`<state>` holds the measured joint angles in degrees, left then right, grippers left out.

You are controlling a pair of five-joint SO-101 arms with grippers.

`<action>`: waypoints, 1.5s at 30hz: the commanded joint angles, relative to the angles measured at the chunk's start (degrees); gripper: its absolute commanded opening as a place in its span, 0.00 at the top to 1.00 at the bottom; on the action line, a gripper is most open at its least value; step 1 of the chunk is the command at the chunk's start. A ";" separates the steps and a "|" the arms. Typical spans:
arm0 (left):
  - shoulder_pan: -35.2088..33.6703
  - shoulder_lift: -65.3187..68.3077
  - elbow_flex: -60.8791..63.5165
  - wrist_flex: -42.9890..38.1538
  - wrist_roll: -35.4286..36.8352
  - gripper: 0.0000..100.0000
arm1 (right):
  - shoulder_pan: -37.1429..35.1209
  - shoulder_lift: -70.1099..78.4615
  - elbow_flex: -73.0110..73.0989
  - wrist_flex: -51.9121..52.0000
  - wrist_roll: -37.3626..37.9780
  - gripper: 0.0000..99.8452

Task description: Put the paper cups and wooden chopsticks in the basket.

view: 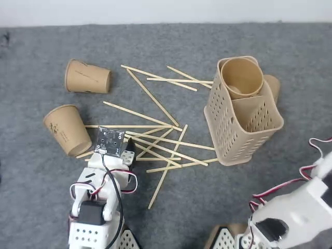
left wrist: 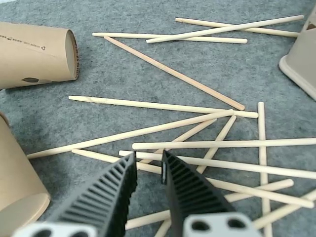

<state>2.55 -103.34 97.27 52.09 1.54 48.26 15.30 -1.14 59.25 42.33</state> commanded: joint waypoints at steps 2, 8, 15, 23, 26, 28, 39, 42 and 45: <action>0.35 -0.62 -0.84 0.35 -0.53 0.91 | 1.27 -2.68 -5.01 2.24 -0.62 1.00; 0.44 -0.62 -0.84 0.35 -0.53 0.91 | -1.54 -11.65 -9.76 14.29 -0.70 0.99; 0.44 -0.62 -0.84 0.35 -0.53 0.91 | -10.77 -27.30 -13.98 25.54 -4.57 0.99; 0.44 -0.62 -0.84 0.35 -0.53 0.91 | -34.86 -44.70 -15.03 29.49 -9.14 0.99; 0.44 -0.62 -0.84 0.35 -0.53 0.91 | -44.35 -47.78 -14.95 29.14 -11.60 0.99; 0.44 -0.62 -0.84 0.35 -0.53 0.91 | -49.80 -48.13 -15.21 28.09 -11.52 0.99; 0.35 -0.62 -0.84 0.35 -0.53 0.91 | -55.78 -40.13 -15.38 26.59 -11.78 0.99; 0.35 -0.62 -0.84 0.35 -0.53 0.91 | -55.43 -36.35 -15.56 25.80 -11.87 0.99; 0.35 -0.62 -0.84 0.35 -0.53 0.91 | -56.31 -33.01 -15.56 25.63 -12.31 0.99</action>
<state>2.46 -103.34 97.27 52.09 1.54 -7.65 -19.52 -13.45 85.71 30.90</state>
